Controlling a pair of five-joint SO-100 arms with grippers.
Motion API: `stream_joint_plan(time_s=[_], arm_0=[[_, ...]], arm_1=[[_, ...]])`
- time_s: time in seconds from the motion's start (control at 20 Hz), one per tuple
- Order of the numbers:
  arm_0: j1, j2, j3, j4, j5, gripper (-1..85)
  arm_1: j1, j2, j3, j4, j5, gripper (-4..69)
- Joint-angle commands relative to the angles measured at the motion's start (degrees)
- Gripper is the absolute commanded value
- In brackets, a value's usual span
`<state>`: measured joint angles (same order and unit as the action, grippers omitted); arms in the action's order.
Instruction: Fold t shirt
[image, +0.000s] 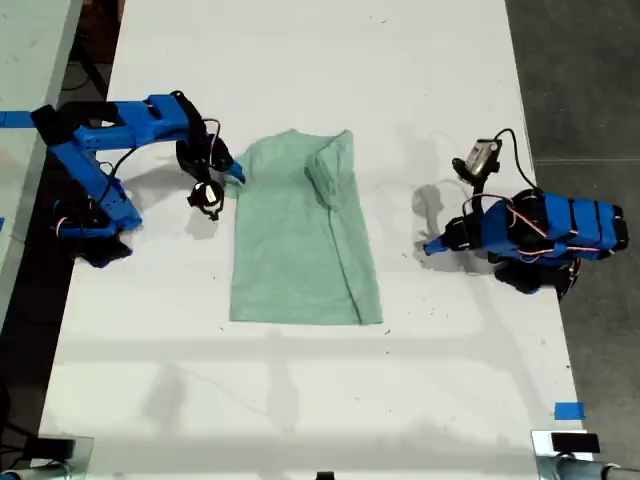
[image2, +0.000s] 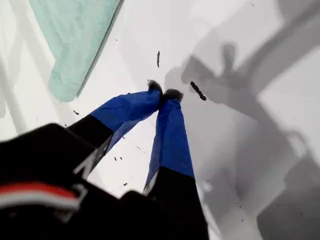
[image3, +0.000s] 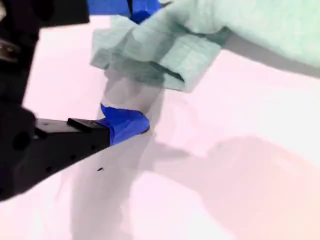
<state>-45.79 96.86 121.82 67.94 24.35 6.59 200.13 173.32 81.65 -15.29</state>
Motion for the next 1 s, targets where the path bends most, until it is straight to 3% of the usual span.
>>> stream_joint_plan(time_s=[0.0, 0.2, 0.5, 0.7, 0.75, 0.8, 0.95], arm_0=[[2.72, -1.67, -1.32, -0.79, -2.29, -0.1], [4.13, 0.09, -8.09, 5.01, -2.37, -0.1], [10.72, -6.06, -42.19, 24.08, -4.48, -0.1], [14.94, -24.61, -66.27, 25.84, -3.87, 0.6], [15.73, -28.92, -68.64, 24.7, -2.72, 9.4], [16.7, -32.08, -69.08, 22.5, -1.41, 26.2], [17.31, -38.23, -69.17, 18.72, -0.53, 28.5]], arm_1=[[-0.35, 0.7, 1.93, -0.35, 0.44, 2.2], [-0.35, 0.7, 1.93, -0.35, 0.62, 2.2], [-0.44, 0.7, 1.93, -0.44, 0.62, 2.2], [-0.44, 0.7, 1.93, -0.44, 0.62, 2.2], [-0.44, 0.7, 1.93, -0.44, 0.53, 2.2], [-0.44, 0.7, 1.93, -0.44, 0.53, 2.2], [-0.44, 0.7, 1.93, -0.44, 0.35, 2.2]])
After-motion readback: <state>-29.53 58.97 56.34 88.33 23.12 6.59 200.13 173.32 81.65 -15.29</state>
